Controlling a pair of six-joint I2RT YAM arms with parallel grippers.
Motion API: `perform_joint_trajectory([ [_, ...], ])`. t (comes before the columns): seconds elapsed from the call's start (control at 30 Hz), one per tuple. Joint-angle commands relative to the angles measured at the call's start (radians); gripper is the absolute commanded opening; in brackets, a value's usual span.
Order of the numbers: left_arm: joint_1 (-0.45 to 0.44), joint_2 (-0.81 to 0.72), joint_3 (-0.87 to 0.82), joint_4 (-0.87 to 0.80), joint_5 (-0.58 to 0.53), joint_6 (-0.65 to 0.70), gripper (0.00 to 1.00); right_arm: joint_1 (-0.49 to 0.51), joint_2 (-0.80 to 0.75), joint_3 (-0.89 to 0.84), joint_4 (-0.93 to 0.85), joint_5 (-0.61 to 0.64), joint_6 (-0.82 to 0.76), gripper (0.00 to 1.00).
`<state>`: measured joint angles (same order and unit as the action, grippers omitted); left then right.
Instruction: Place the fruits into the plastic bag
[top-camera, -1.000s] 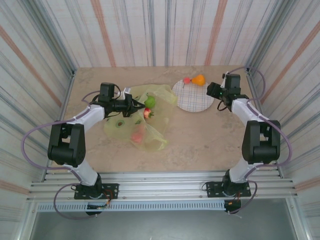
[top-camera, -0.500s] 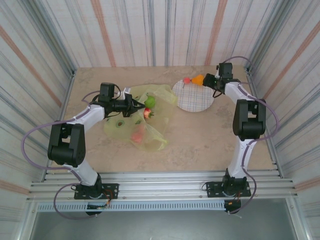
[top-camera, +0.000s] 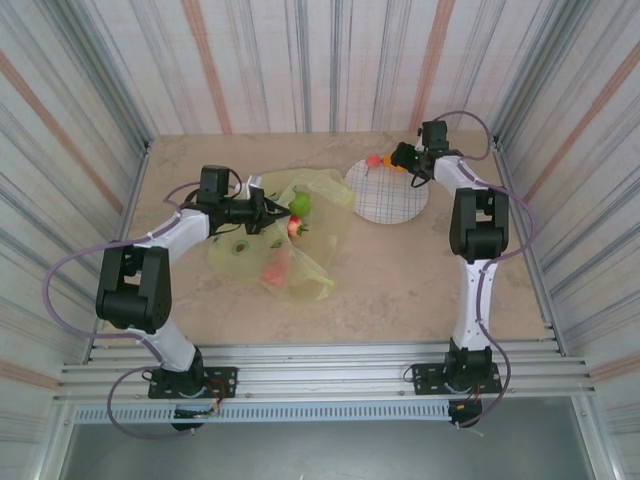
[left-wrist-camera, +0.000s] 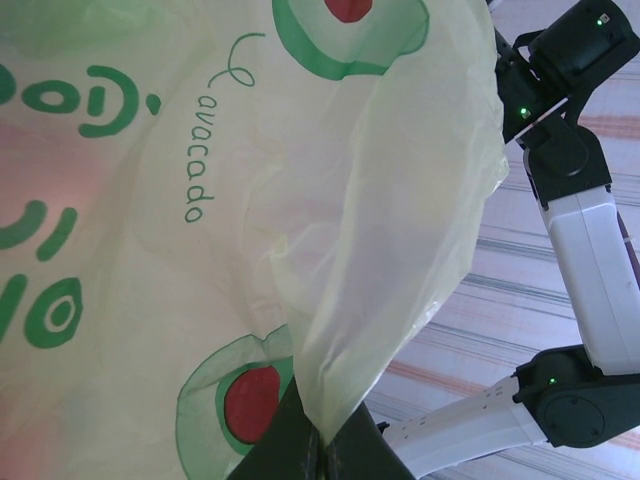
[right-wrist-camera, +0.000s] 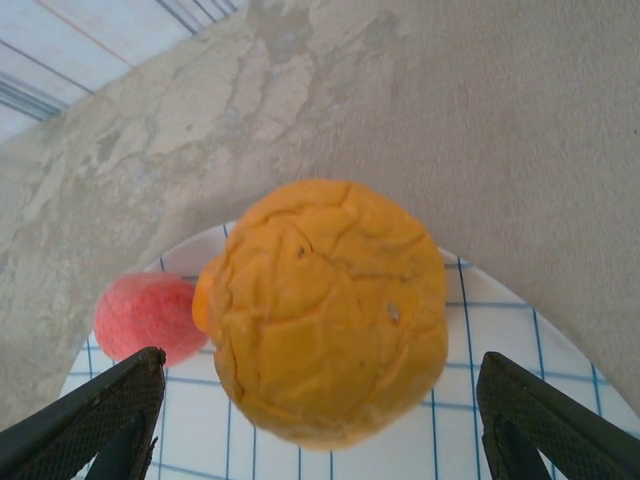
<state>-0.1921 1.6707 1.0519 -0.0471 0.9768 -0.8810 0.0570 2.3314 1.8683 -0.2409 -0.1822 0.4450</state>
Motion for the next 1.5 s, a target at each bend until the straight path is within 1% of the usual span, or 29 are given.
perform_joint_trajectory([
  [0.0,-0.006,0.01,-0.001,0.015,0.023,-0.01,0.0,0.004,0.026,0.056,-0.023,-0.005,0.048,0.82],
  [0.17,-0.006,0.014,-0.001,0.016,0.025,-0.01,0.0,0.006,0.073,0.111,-0.034,-0.023,0.063,0.82],
  [0.53,-0.006,0.012,-0.002,0.017,0.025,-0.012,0.0,0.016,0.143,0.233,-0.094,-0.002,0.068,0.8],
  [0.8,-0.006,0.012,-0.002,0.018,0.027,-0.012,0.0,0.018,0.176,0.262,-0.116,0.007,0.066,0.77],
  [1.17,-0.005,0.018,-0.002,0.016,0.028,-0.012,0.0,0.016,0.21,0.299,-0.135,0.007,0.064,0.76],
  [1.37,-0.006,0.021,-0.002,0.016,0.028,-0.013,0.0,0.012,0.194,0.297,-0.131,-0.016,0.059,0.65],
  [1.47,-0.006,0.021,-0.002,0.018,0.03,-0.013,0.0,0.012,0.163,0.288,-0.132,-0.032,0.05,0.61],
])
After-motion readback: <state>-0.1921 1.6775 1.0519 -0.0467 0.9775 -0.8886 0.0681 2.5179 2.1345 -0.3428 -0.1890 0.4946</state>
